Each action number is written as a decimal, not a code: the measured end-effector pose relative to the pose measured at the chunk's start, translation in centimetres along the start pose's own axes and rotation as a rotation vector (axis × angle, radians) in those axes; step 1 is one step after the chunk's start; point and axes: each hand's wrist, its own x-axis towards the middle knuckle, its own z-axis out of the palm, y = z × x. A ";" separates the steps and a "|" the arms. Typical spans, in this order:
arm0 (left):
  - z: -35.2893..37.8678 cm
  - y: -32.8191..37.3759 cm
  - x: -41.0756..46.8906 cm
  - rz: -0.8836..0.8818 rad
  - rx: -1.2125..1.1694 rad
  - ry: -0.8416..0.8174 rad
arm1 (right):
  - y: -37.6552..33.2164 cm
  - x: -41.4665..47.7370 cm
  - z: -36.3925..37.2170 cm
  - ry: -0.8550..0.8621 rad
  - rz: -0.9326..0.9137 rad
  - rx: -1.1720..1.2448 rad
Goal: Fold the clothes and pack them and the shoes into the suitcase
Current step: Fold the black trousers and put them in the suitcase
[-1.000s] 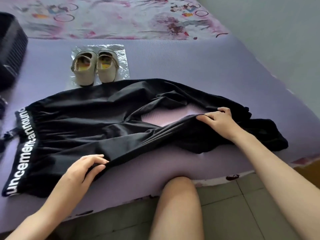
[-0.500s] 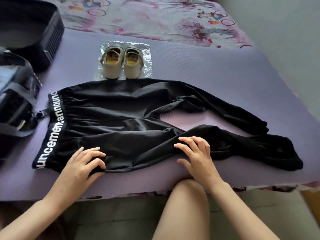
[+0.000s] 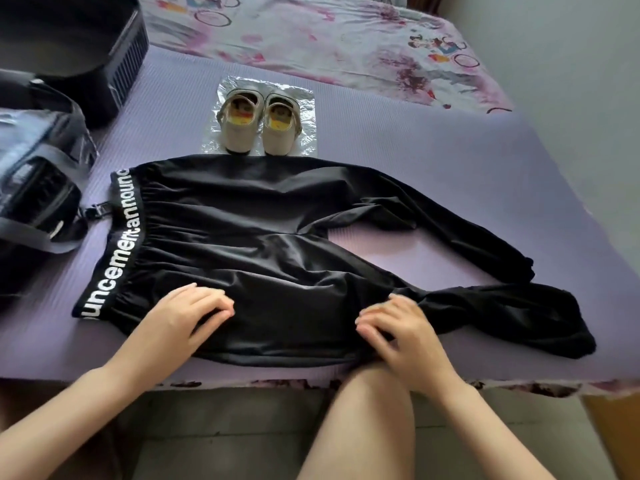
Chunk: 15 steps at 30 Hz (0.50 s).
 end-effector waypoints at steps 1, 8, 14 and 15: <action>0.5 0.7 0.9 0.013 0.014 0.016 | 0.5 1.0 -0.4 0.074 0.081 0.050; 4.8 5.1 6.4 -0.029 0.238 -0.155 | 6.1 8.0 -0.4 -0.214 0.681 -0.130; 8.0 2.6 4.6 -0.089 0.473 -0.303 | 7.3 10.0 0.7 -0.001 0.644 -0.300; 8.2 2.3 4.4 -0.073 0.486 -0.298 | 7.2 10.8 0.4 0.059 0.626 -0.358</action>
